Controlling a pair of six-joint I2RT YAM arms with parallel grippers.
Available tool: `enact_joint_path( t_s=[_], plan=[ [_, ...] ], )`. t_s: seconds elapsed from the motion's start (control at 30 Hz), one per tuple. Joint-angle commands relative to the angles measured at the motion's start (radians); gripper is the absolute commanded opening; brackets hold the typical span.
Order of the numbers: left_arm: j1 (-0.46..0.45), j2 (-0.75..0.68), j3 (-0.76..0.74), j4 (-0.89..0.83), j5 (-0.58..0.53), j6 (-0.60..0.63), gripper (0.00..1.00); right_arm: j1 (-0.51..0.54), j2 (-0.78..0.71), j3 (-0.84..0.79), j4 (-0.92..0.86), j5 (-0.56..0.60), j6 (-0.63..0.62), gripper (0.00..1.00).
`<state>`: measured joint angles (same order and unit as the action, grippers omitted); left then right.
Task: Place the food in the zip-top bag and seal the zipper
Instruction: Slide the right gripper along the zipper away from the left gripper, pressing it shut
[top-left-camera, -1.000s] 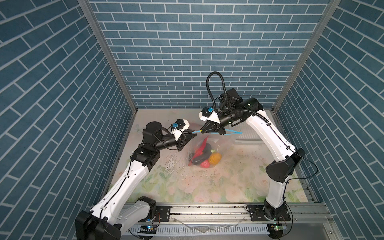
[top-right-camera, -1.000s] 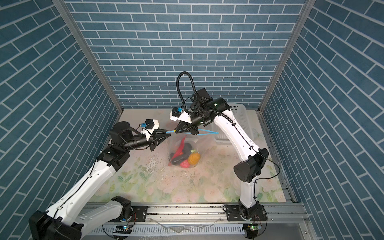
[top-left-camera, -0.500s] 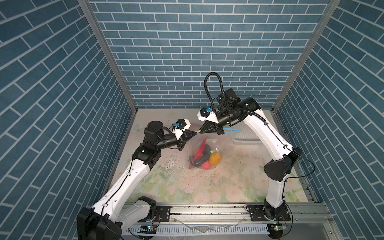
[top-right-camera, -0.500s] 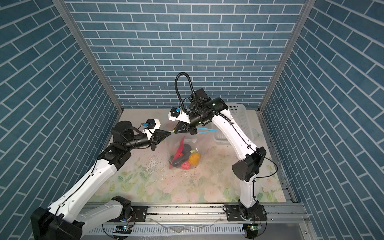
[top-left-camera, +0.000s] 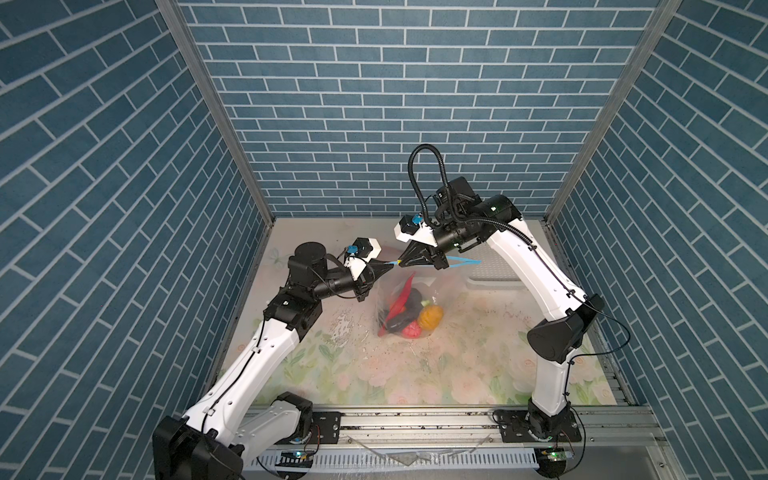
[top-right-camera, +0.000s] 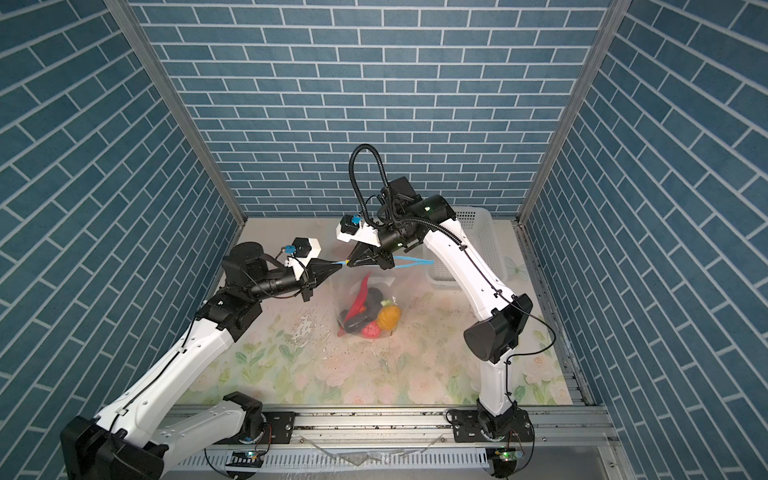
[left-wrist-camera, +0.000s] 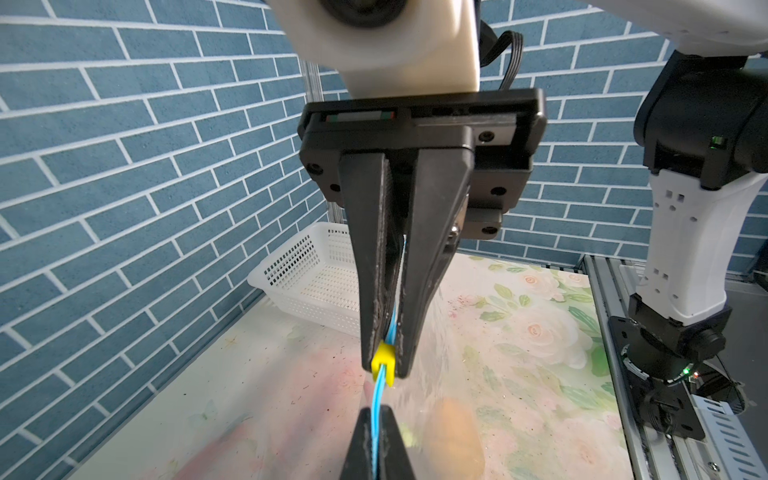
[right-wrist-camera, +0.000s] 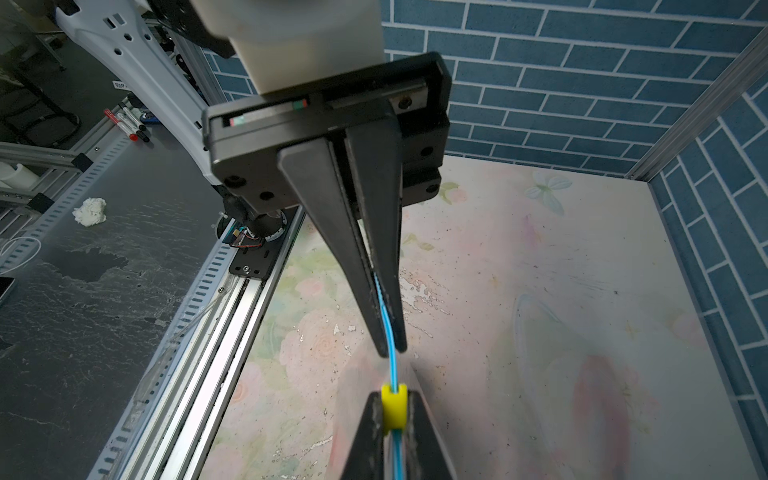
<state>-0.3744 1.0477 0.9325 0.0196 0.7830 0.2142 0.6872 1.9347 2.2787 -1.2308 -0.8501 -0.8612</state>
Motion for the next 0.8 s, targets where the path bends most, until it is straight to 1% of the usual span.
enact_joint_path(
  t_s=[0.0,0.37,0.63,0.77],
  plan=[
    [-0.002,-0.034,-0.004,-0.006,-0.071,0.017,0.0,0.0,0.01,0.052,-0.027,0.009,-0.013,0.0],
    [0.003,-0.051,-0.038,-0.024,-0.201,0.047,0.0,-0.043,-0.002,0.037,-0.048,0.061,0.004,0.0],
    [0.022,-0.082,-0.08,-0.003,-0.265,0.06,0.0,-0.075,-0.025,-0.002,-0.049,0.078,0.005,0.0],
    [0.034,-0.09,-0.079,-0.012,-0.291,0.06,0.0,-0.097,-0.043,-0.03,-0.042,0.07,0.001,0.0]
  ],
)
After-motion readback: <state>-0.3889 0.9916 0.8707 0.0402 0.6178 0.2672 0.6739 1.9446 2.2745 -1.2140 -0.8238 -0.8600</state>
